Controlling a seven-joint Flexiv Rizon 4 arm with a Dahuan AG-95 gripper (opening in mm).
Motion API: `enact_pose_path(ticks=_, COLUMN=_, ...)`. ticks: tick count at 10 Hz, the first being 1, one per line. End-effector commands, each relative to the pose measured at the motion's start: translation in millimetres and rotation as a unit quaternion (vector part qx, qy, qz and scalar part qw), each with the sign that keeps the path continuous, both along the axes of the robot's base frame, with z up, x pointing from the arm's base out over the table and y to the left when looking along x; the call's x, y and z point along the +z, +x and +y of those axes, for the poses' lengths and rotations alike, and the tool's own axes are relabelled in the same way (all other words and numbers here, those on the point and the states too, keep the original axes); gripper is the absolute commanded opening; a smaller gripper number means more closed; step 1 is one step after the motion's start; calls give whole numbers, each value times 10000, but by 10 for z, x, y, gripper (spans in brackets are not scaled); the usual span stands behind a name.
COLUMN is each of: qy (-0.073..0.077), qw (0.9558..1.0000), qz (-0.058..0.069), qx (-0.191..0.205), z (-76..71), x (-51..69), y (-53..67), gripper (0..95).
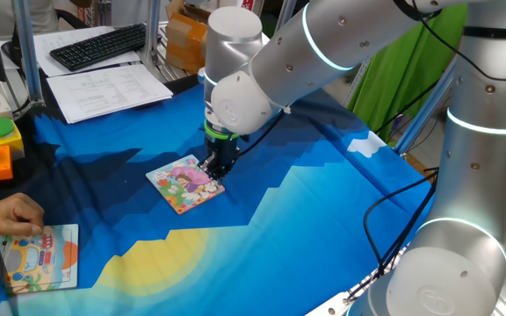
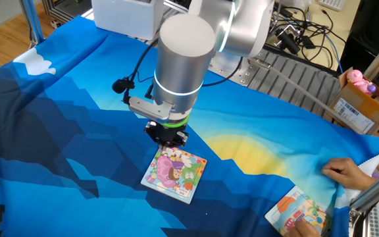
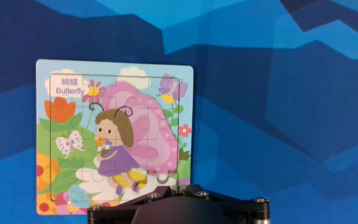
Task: Assemble one piece of a puzzle
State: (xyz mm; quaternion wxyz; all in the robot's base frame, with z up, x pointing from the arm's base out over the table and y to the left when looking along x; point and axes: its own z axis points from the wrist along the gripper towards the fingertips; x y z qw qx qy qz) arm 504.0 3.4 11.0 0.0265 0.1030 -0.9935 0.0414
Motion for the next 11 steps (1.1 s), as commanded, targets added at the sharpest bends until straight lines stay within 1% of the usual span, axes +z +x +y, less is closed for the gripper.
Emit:
enact_pose_path(ticks=1, qy=11, qw=10000, qz=31, qx=-7, z=10, x=11, y=-3, gripper=0)
enact_pose_path(ticks=3, qy=14, qw=10000, qz=62, qx=28, z=23, x=8, y=-21, gripper=0)
enact_pose_path(ticks=6, qy=12, qw=10000, qz=61, qx=-15, z=48, x=-16, y=-65, gripper=0)
enact_pose_path(ticks=9, qy=15, qw=9999, qz=71, qx=-81, z=72, x=-28, y=-73, gripper=0)
enact_pose_path(ticks=10, qy=53, qw=9999, qz=68, qx=-137, z=84, x=-29, y=-73, gripper=0)
enact_pose_path(ticks=11, qy=48, qw=9999, qz=68, qx=-149, z=101, x=-31, y=-74, gripper=0)
